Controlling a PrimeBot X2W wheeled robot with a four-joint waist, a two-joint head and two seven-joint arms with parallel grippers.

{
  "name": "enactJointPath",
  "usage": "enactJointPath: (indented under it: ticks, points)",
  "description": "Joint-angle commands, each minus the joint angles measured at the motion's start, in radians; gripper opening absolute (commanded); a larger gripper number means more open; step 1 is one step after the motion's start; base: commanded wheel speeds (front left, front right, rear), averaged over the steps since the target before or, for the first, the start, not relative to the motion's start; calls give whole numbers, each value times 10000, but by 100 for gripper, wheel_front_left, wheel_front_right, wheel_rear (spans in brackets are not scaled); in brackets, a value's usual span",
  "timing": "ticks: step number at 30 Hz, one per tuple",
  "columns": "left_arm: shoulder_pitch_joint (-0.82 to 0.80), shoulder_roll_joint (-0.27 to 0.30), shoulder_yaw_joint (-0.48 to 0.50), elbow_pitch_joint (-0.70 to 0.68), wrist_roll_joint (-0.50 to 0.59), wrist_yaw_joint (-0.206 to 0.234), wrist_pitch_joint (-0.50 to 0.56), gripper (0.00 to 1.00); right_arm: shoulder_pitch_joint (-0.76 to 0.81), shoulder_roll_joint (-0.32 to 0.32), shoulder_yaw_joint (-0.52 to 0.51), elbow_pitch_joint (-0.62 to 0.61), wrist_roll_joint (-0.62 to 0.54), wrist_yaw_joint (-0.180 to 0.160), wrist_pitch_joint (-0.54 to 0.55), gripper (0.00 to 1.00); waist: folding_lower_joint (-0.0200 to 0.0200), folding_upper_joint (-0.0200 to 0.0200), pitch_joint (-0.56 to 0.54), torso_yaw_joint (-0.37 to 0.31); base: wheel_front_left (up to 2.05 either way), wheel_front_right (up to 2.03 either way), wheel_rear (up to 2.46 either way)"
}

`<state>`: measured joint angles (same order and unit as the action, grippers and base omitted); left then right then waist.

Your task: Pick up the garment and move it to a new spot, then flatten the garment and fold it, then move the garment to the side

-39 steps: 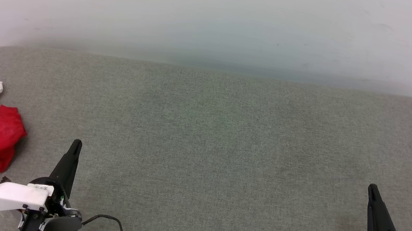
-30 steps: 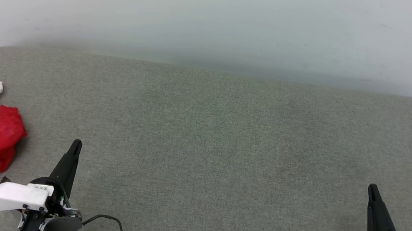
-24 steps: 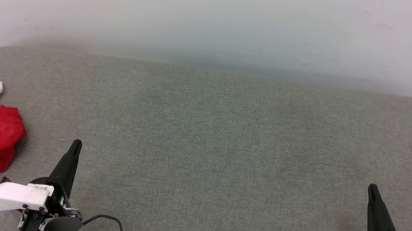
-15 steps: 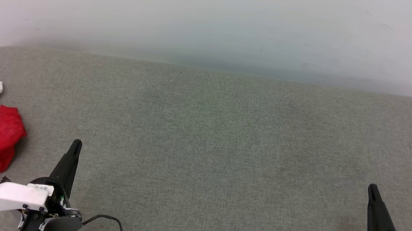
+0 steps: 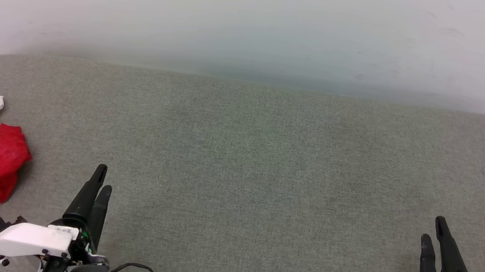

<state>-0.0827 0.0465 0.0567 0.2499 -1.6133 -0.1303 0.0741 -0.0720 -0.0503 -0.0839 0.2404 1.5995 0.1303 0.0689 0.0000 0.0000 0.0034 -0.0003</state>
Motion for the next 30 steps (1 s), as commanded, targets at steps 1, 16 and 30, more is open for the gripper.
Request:
enactJointPath:
  ticks: [1,16,30]
  points:
    - [-294,25,-131,-265,12,-2,-104,100,-111,-14,62,-278,-79,4,-106,100,0,0,-1,1,0,0,0]
    - [-245,174,-600,-947,2321,-3,-819,100,-13,-72,31,-837,-2736,5,-773,100,0,0,1,18,0,0,0]
    - [62,42,-684,-1434,6064,-4,-1345,100,137,-13,222,-1250,-6747,5,-1297,100,0,0,-4,63,0,0,0]
